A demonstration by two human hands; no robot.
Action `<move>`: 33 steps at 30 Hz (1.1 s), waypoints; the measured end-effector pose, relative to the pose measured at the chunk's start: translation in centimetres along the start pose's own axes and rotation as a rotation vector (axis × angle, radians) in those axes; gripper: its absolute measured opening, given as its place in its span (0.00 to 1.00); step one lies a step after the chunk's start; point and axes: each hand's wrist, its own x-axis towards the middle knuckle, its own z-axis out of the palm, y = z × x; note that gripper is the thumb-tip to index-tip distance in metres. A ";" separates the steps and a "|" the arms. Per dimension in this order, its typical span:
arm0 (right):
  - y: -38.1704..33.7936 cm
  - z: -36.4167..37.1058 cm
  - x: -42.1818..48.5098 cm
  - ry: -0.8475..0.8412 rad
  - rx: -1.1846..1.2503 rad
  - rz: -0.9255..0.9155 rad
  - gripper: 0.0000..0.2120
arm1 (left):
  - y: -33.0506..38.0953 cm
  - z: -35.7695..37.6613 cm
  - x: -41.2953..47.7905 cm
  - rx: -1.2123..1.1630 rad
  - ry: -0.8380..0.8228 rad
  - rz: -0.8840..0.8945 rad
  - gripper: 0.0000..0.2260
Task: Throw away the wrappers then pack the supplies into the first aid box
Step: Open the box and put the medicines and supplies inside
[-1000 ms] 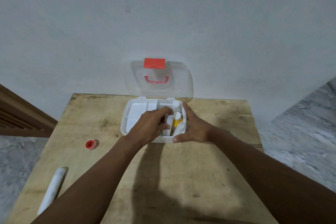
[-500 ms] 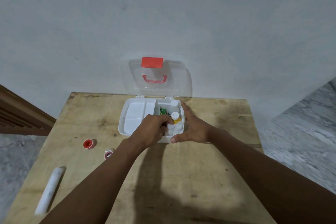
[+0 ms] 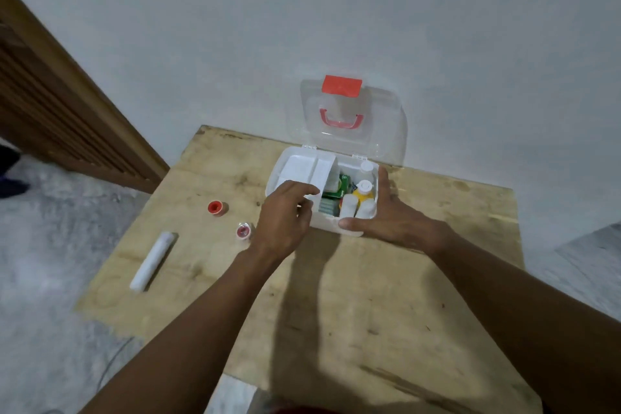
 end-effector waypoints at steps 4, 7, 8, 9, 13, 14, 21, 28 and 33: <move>0.0 0.3 0.1 -0.028 -0.010 0.033 0.71 | -2.5 -2.7 -3.5 0.016 0.082 -0.266 0.13; -0.8 0.3 -0.8 -0.020 -0.040 0.085 0.70 | -5.6 -5.2 -5.7 0.110 0.077 -0.394 0.12; -0.9 0.3 -0.9 -0.018 -0.050 0.106 0.69 | -6.7 -6.2 -6.4 0.143 0.058 -0.423 0.13; -0.9 0.3 -0.8 -0.010 -0.062 0.117 0.69 | -7.8 -7.3 -7.0 0.180 0.026 -0.451 0.13; -0.7 0.6 -0.3 0.010 -0.076 0.154 0.70 | -12.4 -11.7 -8.7 0.372 -0.148 -0.527 0.17; -0.6 0.6 -0.2 0.013 -0.074 0.154 0.69 | -13.5 -12.7 -9.0 0.401 -0.183 -0.536 0.19; -1.1 0.8 0.0 0.020 -0.017 0.179 0.64 | -17.8 -15.8 -9.6 0.484 -0.414 -0.609 0.30; -1.1 1.1 0.1 0.024 0.036 0.178 0.69 | -19.2 -15.1 -9.3 0.511 -0.505 -0.595 0.32; -1.7 1.2 -0.1 0.037 0.021 0.142 0.72 | -18.8 -14.6 -8.7 0.491 -0.461 -0.627 0.25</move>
